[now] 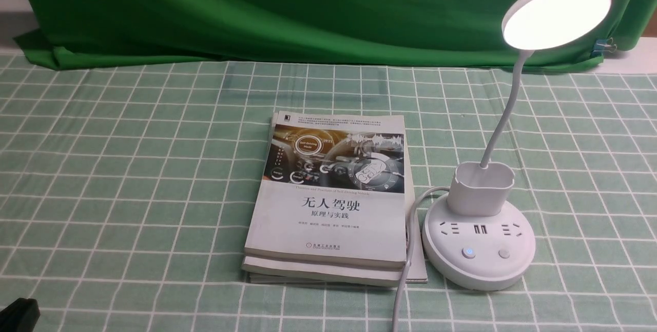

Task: Turn off the desk lamp on the blue coffee tablecloth by hand.
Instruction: 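Press the power button on the lamp base to turn the lamp off with the right gripper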

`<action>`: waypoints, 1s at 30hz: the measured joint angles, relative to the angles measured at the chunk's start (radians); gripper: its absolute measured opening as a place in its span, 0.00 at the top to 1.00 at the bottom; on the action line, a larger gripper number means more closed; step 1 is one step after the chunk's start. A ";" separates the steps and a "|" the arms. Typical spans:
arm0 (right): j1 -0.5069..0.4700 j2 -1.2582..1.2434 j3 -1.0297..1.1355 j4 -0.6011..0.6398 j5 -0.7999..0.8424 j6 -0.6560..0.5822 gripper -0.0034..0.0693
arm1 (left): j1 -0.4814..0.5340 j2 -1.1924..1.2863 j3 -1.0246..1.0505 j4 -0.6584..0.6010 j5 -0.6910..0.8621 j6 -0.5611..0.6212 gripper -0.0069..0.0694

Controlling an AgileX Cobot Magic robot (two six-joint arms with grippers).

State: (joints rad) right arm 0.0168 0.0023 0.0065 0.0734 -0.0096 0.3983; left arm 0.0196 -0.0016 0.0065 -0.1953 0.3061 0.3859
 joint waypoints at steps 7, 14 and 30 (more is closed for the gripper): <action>0.006 0.000 0.000 0.020 -0.089 0.132 0.66 | 0.000 0.000 0.000 0.000 0.000 0.000 0.91; 0.108 0.175 -0.263 0.023 0.348 -0.045 0.89 | 0.000 0.000 0.000 0.000 0.000 0.000 0.91; 0.218 1.128 -0.759 0.111 0.919 -0.421 0.88 | 0.000 0.000 0.000 0.000 0.000 0.000 0.91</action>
State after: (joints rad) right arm 0.2351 1.1302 -0.7527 0.1848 0.9093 -0.0228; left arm 0.0196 -0.0016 0.0065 -0.1953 0.3061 0.3859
